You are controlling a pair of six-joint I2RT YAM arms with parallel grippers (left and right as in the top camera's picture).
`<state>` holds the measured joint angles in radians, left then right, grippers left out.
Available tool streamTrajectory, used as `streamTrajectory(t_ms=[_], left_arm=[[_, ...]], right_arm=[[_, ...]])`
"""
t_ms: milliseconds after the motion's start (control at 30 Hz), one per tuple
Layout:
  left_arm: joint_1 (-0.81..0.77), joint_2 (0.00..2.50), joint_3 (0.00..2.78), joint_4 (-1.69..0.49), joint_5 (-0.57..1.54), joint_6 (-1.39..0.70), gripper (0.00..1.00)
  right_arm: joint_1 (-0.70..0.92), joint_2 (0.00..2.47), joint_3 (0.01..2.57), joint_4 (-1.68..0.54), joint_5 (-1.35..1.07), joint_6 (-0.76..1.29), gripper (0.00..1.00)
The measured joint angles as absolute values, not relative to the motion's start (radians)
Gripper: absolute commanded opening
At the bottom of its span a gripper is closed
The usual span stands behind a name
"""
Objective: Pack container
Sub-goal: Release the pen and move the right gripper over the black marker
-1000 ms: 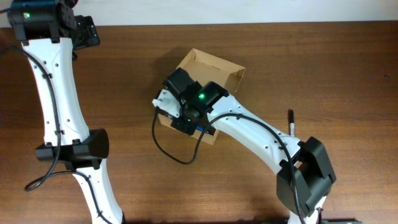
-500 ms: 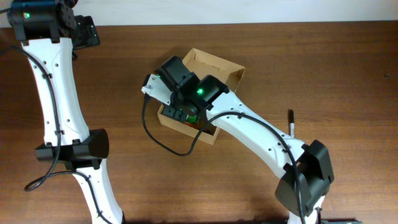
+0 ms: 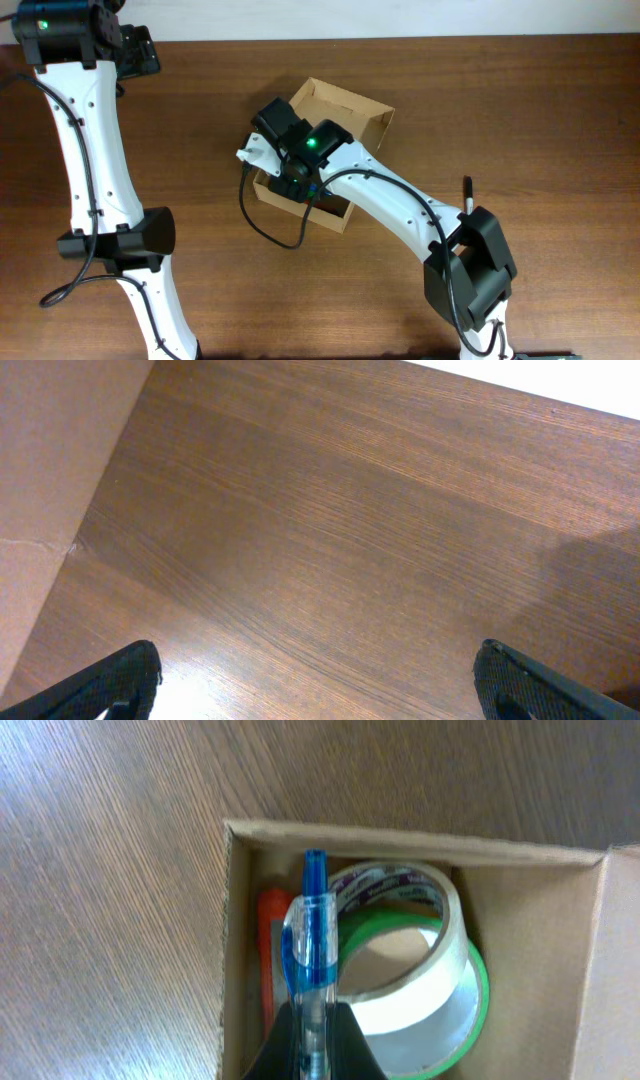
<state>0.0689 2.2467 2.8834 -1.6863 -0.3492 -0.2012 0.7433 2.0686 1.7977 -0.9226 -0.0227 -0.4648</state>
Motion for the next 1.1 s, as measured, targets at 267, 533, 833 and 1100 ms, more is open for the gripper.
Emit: streamTrajectory(t_ms=[267, 533, 833, 1100], left_arm=[[0.069, 2.247, 2.883, -1.686, -0.349, -0.201, 1.0], [0.069, 2.247, 2.883, -1.686, -0.349, -0.201, 1.0], [0.069, 2.247, 2.883, -1.686, -0.35, -0.201, 1.0], [0.069, 2.247, 2.883, -1.686, -0.349, -0.201, 1.0]], right_arm=[[0.732, 2.069, 1.742, -0.938, -0.073, -0.425, 0.04], [0.733, 2.069, 1.692, -0.916, -0.097, -0.411, 0.27], [0.73, 2.07, 1.792, -0.982, -0.023, -0.373, 0.42], [0.719, 1.959, 2.165, -1.217, 0.147, -0.347, 0.51]])
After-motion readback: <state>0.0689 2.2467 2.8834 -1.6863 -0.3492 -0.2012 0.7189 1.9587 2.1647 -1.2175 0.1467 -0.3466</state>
